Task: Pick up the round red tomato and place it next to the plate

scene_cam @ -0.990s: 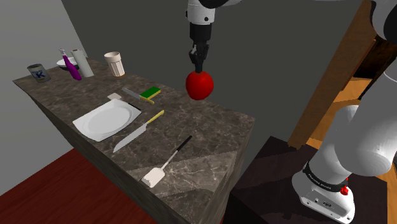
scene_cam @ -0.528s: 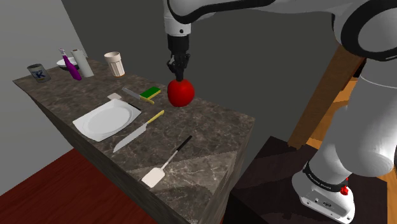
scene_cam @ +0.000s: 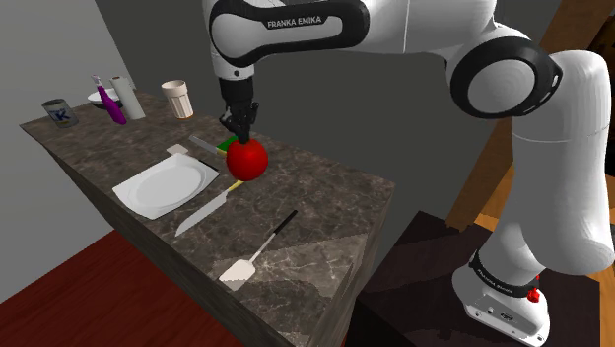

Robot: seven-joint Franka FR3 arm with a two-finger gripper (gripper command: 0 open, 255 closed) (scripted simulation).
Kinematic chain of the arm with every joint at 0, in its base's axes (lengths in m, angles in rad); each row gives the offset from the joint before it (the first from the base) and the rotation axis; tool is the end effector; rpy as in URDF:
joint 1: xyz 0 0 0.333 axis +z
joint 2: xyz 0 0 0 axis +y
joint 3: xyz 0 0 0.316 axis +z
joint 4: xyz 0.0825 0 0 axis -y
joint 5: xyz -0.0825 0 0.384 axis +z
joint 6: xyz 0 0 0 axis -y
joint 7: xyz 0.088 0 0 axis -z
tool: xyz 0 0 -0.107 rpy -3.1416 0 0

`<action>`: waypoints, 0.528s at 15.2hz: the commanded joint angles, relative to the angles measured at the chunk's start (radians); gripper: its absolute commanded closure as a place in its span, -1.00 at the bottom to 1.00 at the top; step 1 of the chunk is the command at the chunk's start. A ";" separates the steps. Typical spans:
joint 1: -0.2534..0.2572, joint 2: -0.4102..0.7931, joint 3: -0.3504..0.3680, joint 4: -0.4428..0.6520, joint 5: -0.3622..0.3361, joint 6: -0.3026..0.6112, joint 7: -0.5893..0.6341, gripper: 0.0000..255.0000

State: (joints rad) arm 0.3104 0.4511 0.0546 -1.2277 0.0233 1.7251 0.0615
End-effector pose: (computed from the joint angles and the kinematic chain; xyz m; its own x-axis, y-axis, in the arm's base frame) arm 0.6518 0.2425 0.5197 0.9564 0.2889 0.0438 0.2909 -0.9555 -0.0497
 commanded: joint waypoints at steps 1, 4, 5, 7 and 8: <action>0.017 0.078 0.004 0.094 -0.007 -0.014 0.019 1.00; 0.027 0.129 0.005 0.148 -0.010 -0.016 0.030 1.00; 0.027 0.126 0.005 0.129 -0.010 -0.001 0.029 1.00; 0.026 0.121 0.005 0.095 -0.010 0.029 0.028 1.00; 0.026 0.119 0.005 0.078 -0.010 0.044 0.028 1.00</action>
State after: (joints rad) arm 0.3346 0.5645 0.0591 -1.1468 0.0144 1.7588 0.0875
